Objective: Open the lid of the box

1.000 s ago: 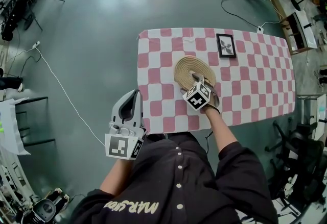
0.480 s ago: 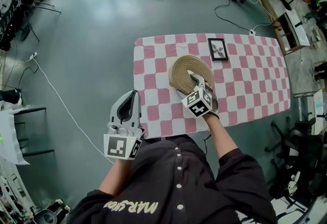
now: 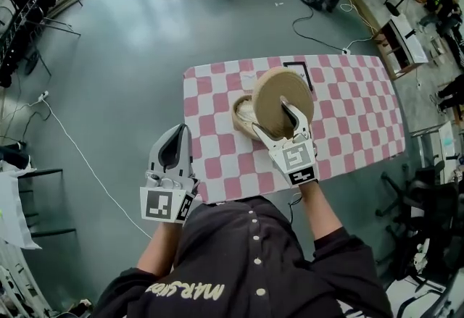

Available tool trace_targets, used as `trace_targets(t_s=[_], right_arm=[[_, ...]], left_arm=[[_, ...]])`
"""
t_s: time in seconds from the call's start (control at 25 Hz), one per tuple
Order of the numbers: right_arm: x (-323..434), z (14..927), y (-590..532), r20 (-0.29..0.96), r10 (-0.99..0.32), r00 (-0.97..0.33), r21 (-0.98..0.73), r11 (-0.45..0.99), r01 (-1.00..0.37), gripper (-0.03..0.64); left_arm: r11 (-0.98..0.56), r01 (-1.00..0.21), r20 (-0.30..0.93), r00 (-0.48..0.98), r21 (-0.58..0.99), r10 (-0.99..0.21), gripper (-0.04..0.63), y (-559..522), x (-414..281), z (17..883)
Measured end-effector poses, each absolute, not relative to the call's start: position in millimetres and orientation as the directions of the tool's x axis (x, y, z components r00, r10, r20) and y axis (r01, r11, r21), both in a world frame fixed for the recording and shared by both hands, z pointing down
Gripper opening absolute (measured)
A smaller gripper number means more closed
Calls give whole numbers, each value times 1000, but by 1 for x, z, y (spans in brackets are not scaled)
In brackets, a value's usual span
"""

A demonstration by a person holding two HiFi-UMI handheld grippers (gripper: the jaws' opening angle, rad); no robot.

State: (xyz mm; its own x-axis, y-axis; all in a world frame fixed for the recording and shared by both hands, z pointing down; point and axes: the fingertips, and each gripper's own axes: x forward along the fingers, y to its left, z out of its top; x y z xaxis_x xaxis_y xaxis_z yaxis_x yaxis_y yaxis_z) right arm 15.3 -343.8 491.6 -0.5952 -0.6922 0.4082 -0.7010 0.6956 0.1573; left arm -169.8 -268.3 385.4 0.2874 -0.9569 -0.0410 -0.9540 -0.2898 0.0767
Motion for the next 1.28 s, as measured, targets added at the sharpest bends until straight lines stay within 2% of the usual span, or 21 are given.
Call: trace_targets(t_s=[0.16, 0.32, 0.56, 0.96, 1.28], right_arm=[[34, 439, -340, 268, -764, -587, 159, 636, -755, 374], [62, 396, -334, 142, -823, -550, 150, 567, -810, 374], [102, 349, -322, 11, -869, -494, 110, 492, -864, 374], [165, 309, -307, -130, -933, -334, 158, 313, -936, 374], [192, 301, -297, -179, -952, -249, 161, 221, -962, 374]], left_arm=[[-295, -955, -67, 293, 21, -954, 9, -272, -172, 372], [-297, -954, -92, 293, 29, -952, 9, -276, -176, 362], [-267, -963, -131, 261, 24, -956, 9, -281, -187, 346], [-181, -984, -169, 179, -4, -969, 9, -279, -220, 328], [-127, -992, -188, 129, -21, -974, 9, -271, -240, 319]])
